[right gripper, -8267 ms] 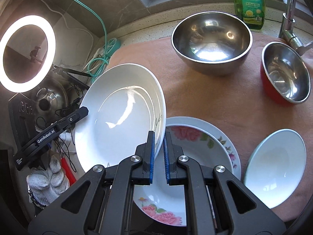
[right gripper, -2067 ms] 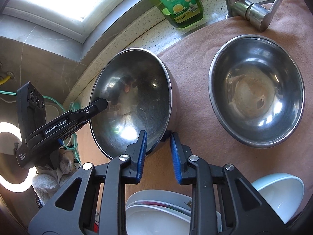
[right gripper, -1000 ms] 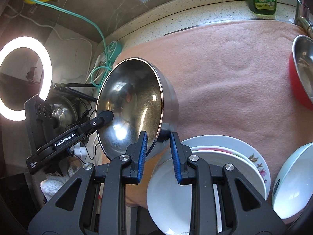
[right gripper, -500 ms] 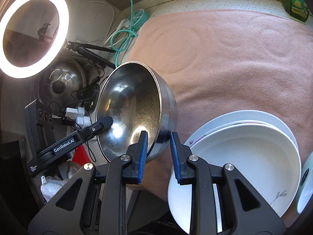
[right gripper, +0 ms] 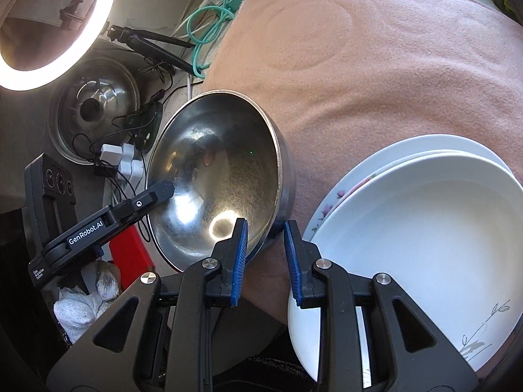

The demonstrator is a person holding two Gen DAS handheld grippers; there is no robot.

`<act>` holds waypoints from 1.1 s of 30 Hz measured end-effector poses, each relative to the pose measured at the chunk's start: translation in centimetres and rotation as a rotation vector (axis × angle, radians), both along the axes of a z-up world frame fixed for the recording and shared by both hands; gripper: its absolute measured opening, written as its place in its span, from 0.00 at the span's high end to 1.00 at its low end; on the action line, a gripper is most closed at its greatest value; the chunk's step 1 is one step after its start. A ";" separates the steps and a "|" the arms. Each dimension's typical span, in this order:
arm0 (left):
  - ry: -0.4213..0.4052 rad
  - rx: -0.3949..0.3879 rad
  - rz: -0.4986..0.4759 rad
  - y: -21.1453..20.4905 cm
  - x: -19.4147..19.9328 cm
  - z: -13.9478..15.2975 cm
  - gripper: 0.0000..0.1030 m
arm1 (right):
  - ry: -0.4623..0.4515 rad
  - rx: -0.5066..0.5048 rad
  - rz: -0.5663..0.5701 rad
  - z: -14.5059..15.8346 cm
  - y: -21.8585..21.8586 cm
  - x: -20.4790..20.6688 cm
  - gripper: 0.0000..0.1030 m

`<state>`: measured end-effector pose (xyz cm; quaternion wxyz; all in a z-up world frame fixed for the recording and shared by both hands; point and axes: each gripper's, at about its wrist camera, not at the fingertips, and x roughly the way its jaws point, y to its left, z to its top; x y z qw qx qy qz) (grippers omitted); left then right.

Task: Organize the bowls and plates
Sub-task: 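Lift the steel bowl and carry it toward the plate stack, then set the steel bowl down beside the plates and open the right gripper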

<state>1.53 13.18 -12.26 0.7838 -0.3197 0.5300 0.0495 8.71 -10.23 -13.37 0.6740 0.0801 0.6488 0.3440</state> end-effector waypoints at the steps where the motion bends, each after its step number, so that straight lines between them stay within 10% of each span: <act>1: 0.000 0.000 0.001 0.0 -0.1 0.0 0.86 | -0.001 -0.002 0.003 -0.1 0.1 -0.1 0.76; 33: 0.007 0.019 0.007 0.2 -2.4 1.0 0.85 | -0.118 0.012 -0.014 3.0 -1.3 -1.7 0.70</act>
